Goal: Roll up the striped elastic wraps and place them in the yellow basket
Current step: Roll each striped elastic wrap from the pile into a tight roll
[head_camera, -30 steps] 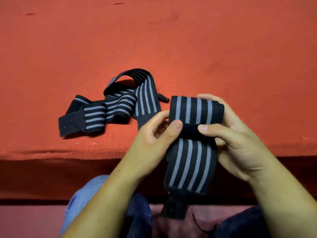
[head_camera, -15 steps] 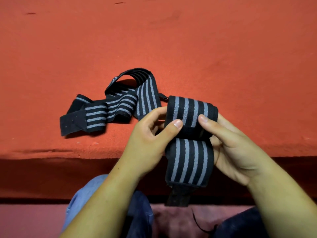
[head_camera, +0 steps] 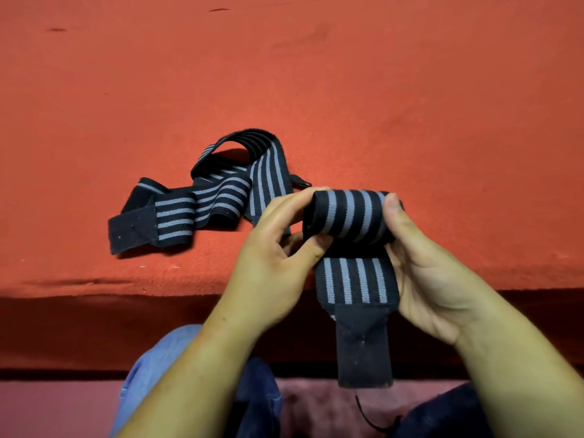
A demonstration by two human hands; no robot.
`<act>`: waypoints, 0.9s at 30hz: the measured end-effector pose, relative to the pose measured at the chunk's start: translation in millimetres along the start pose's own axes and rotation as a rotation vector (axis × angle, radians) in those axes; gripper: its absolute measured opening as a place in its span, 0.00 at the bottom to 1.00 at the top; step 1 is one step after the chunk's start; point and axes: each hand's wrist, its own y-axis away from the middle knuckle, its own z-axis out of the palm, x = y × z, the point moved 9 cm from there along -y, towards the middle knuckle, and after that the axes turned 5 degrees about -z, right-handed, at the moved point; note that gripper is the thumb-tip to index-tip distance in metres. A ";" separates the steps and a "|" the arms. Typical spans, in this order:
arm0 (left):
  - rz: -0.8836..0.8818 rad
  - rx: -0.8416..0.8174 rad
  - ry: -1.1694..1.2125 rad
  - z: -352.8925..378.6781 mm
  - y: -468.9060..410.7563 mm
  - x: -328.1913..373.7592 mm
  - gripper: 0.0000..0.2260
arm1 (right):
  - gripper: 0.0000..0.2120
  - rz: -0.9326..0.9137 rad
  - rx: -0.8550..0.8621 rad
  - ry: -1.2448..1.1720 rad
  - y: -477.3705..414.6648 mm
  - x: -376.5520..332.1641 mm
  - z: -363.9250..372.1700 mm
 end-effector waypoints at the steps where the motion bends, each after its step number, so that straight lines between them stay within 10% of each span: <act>1: 0.018 -0.010 -0.006 1.5 0.5 2.5 0.20 | 0.24 0.000 0.000 -0.006 0.4 -0.6 0.5; 17: -0.222 -0.050 0.322 6.4 -4.0 -23.3 0.18 | 0.22 -0.054 0.060 -0.167 -3.7 -4.4 -14.6; 27: -0.114 -0.124 0.030 12.0 3.0 -11.4 0.25 | 0.21 -0.115 0.070 -0.050 0.4 -10.8 -8.7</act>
